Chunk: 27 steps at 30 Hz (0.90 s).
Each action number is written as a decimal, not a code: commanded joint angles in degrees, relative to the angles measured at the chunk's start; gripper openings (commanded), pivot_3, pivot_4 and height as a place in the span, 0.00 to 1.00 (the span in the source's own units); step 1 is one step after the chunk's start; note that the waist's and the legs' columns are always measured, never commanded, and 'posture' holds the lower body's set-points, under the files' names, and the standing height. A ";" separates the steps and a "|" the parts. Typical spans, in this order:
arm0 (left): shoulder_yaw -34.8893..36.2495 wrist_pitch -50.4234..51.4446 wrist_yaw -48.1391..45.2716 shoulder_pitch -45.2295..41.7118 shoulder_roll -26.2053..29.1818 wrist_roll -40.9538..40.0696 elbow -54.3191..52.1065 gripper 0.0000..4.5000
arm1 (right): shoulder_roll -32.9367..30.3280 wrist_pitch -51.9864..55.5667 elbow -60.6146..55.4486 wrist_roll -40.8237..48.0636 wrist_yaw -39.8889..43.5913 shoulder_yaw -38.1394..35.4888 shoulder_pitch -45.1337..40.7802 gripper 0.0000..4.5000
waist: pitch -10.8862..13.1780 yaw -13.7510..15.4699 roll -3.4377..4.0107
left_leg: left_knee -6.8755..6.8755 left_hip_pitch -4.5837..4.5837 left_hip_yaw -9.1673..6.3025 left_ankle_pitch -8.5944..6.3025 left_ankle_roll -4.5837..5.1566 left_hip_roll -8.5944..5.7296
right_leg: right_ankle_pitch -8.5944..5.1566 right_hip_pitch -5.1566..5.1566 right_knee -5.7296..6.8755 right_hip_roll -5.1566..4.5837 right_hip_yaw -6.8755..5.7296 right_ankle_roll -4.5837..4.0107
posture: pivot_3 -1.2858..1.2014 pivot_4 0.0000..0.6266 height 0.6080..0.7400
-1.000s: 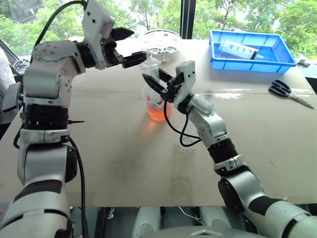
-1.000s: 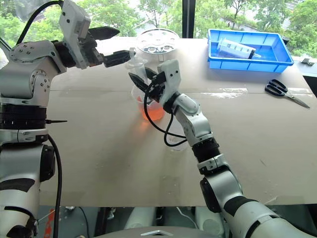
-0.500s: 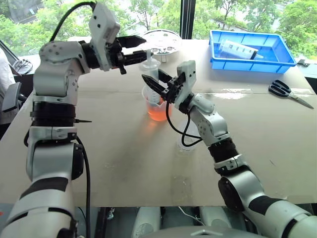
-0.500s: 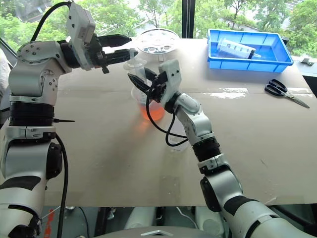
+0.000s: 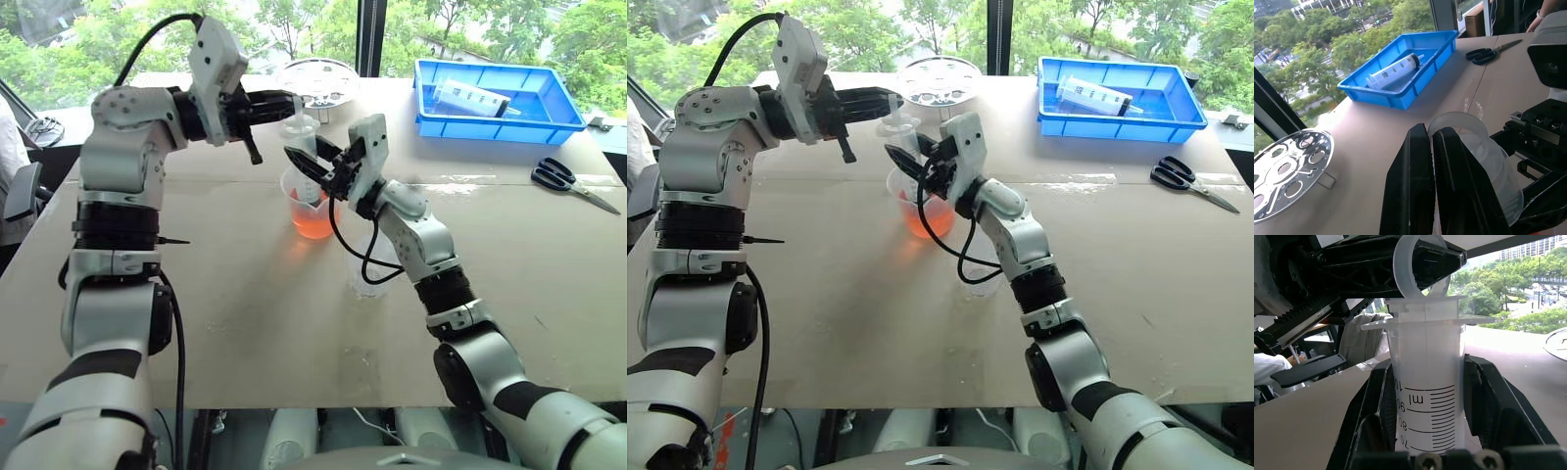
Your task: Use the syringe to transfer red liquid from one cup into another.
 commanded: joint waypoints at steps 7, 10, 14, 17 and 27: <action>3.27 -2.36 3.62 -4.18 -0.53 0.03 0.91 0.00 | 1.25 2.48 -2.27 -1.43 2.11 3.80 -0.42 0.33 | 0.00 -0.01 0.00 | 0.00 0.00 0.00 0.00 0.00 0.00 | 0.00 0.00 0.00 0.00 0.00 0.00 | 0.52 0.24 1.00; 3.55 -2.46 4.05 -4.77 -0.86 -0.07 1.10 0.00 | 1.40 2.62 -2.31 -1.53 2.22 3.80 -0.39 0.33 | 0.00 0.00 0.00 | 0.00 0.00 0.00 0.00 0.00 0.00 | 0.00 0.00 0.01 0.00 0.00 0.00 | 0.52 0.24 1.00; 3.77 -2.41 4.42 -5.67 -1.13 -0.22 1.32 0.00 | 1.62 2.69 -2.59 -1.52 2.27 3.83 -0.29 0.33 | 0.00 0.00 0.00 | 0.01 0.00 0.00 0.00 0.00 0.00 | 0.00 0.00 0.01 0.00 0.00 0.00 | 0.52 0.24 1.00; 3.81 -2.38 4.42 -5.76 -1.16 -0.24 1.28 0.00 | 1.80 2.70 -2.66 -1.51 2.19 3.78 -0.36 0.33 | 0.00 -0.01 0.00 | 0.01 0.00 0.00 0.00 0.00 0.00 | 0.00 0.00 0.01 0.00 0.00 0.00 | 0.52 0.24 1.00; 4.12 -2.39 4.47 -5.73 -1.04 -0.06 1.54 0.00 | 2.01 2.77 -2.46 -1.37 2.12 3.62 -0.63 0.33 | 0.00 -0.02 0.00 | 0.01 0.00 0.00 0.00 0.00 0.00 | 0.00 0.00 0.01 0.00 0.00 0.00 | 0.52 0.24 1.00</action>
